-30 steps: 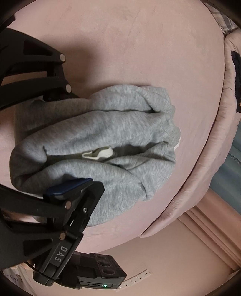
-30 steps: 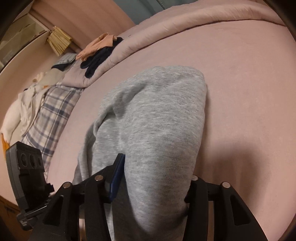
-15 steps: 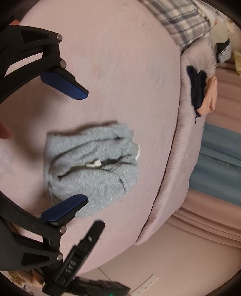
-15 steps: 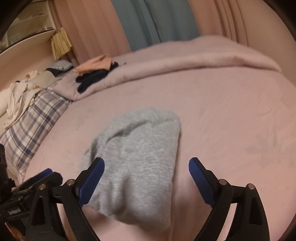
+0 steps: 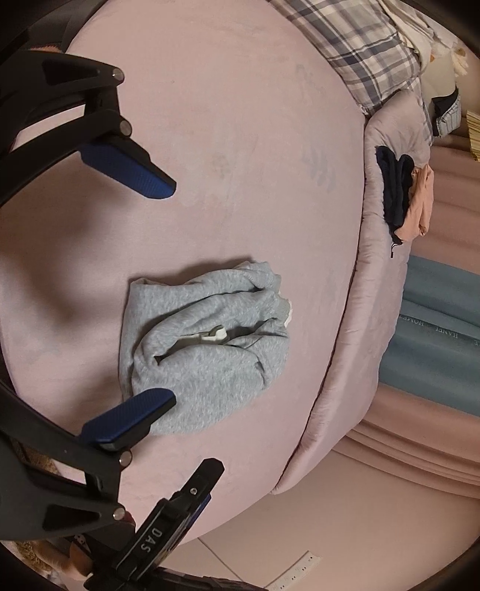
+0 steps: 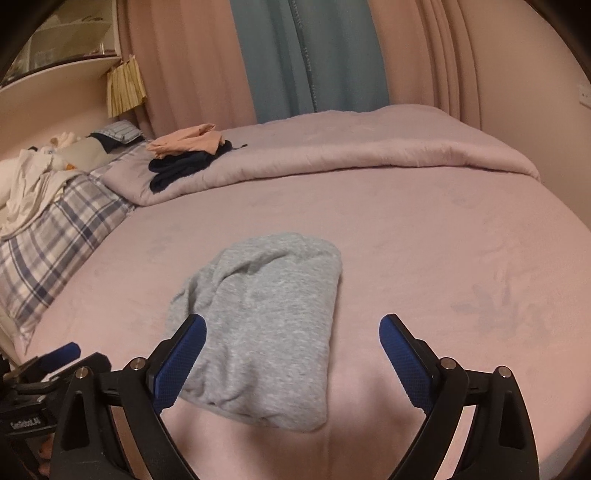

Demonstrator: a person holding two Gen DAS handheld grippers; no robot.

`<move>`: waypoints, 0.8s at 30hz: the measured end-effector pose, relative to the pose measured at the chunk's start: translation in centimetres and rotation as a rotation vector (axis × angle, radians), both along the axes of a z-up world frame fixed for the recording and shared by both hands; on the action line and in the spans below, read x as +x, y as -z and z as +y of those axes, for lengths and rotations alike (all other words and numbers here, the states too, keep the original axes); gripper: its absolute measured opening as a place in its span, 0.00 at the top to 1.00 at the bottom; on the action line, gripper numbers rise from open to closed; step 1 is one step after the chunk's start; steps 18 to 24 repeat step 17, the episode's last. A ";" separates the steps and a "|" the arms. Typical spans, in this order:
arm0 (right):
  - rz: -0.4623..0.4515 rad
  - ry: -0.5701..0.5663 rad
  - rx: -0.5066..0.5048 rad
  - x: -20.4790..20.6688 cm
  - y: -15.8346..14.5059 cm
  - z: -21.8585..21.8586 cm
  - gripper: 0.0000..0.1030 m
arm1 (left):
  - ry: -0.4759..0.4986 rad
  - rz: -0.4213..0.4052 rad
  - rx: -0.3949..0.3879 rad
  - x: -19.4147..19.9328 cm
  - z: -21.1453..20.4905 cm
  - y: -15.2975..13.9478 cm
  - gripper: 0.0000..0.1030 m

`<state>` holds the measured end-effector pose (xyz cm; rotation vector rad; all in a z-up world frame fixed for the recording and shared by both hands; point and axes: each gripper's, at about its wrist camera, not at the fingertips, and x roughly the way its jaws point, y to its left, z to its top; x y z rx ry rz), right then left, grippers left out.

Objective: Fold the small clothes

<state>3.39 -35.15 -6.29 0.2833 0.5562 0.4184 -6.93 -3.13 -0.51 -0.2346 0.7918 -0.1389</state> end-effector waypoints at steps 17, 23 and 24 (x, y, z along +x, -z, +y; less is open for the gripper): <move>-0.009 0.040 -0.022 -0.6 0.0 -0.5 0.08 | -0.005 -0.012 -0.031 -0.8 -0.1 -0.6 0.01; -0.009 0.040 -0.022 -0.6 0.0 -0.5 0.08 | -0.005 -0.012 -0.031 -0.8 -0.1 -0.6 0.01; -0.009 0.040 -0.022 -0.6 0.0 -0.5 0.08 | -0.005 -0.012 -0.031 -0.8 -0.1 -0.6 0.01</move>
